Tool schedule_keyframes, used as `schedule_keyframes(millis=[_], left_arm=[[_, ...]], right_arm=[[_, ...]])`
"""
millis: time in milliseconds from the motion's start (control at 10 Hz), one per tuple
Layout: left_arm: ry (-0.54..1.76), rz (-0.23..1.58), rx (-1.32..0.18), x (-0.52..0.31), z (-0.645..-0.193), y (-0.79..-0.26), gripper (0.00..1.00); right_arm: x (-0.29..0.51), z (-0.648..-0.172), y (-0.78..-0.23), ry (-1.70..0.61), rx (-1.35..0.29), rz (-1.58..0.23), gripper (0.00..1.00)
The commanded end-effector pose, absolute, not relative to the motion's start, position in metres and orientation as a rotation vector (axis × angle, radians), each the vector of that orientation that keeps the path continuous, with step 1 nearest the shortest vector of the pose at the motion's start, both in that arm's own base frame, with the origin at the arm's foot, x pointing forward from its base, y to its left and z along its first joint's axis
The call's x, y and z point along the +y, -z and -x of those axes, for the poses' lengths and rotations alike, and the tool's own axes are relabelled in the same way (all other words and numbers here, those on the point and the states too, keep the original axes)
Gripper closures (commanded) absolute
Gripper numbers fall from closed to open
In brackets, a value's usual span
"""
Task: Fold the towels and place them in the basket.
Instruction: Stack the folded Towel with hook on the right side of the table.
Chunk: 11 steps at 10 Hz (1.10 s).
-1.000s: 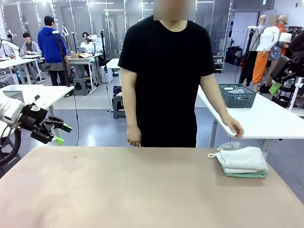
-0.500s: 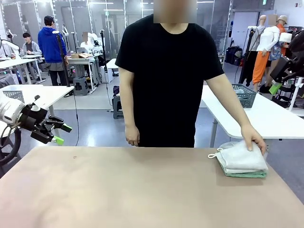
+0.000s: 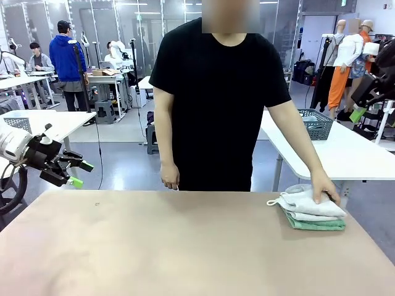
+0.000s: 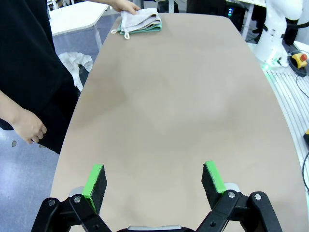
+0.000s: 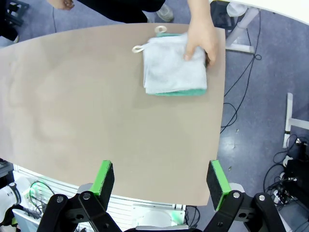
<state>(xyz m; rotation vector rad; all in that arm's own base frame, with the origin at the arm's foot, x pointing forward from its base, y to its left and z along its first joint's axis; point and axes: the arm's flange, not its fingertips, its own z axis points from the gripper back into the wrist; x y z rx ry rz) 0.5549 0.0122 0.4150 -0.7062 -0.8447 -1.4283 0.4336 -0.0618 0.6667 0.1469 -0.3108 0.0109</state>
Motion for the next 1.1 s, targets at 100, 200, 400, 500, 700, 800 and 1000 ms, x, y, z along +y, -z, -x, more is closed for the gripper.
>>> schedule_keyframes(millis=[100,200,400,500,700,800,1000], left_arm=[[1.429,0.704,-0.847,0.0121,-0.5545,-0.416,0.0],[1.429,0.704,-0.847,0.0121,-0.5545,-0.416,0.0],[1.429,0.704,-0.847,0.0121,-0.5545,-0.416,0.0],[1.429,0.704,-0.847,0.0121,-0.5545,-0.416,0.0],[1.429,0.704,-0.847,0.0121,-0.5545,-0.416,0.0],[1.429,0.704,-0.847,0.0121,-0.5545,-0.416,0.0],[1.429,0.704,-0.847,0.0121,-0.5545,-0.416,0.0]], right_arm=[[-0.0605,-0.4332,-0.668,-0.007,-0.303,-0.15,0.04],[-0.0605,-0.4332,-0.668,-0.007,-0.303,-0.15,0.04],[-0.0605,-0.4332,-0.668,-0.007,-0.303,-0.15,0.04],[-0.0605,-0.4332,-0.668,-0.007,-0.303,-0.15,0.04],[-0.0605,-0.4332,-0.668,-0.007,-0.303,-0.15,0.04],[-0.0605,-0.4332,-0.668,-0.007,-0.303,-0.15,0.04],[-0.0605,-0.4332,-0.668,-0.007,-0.303,-0.15,0.04]])
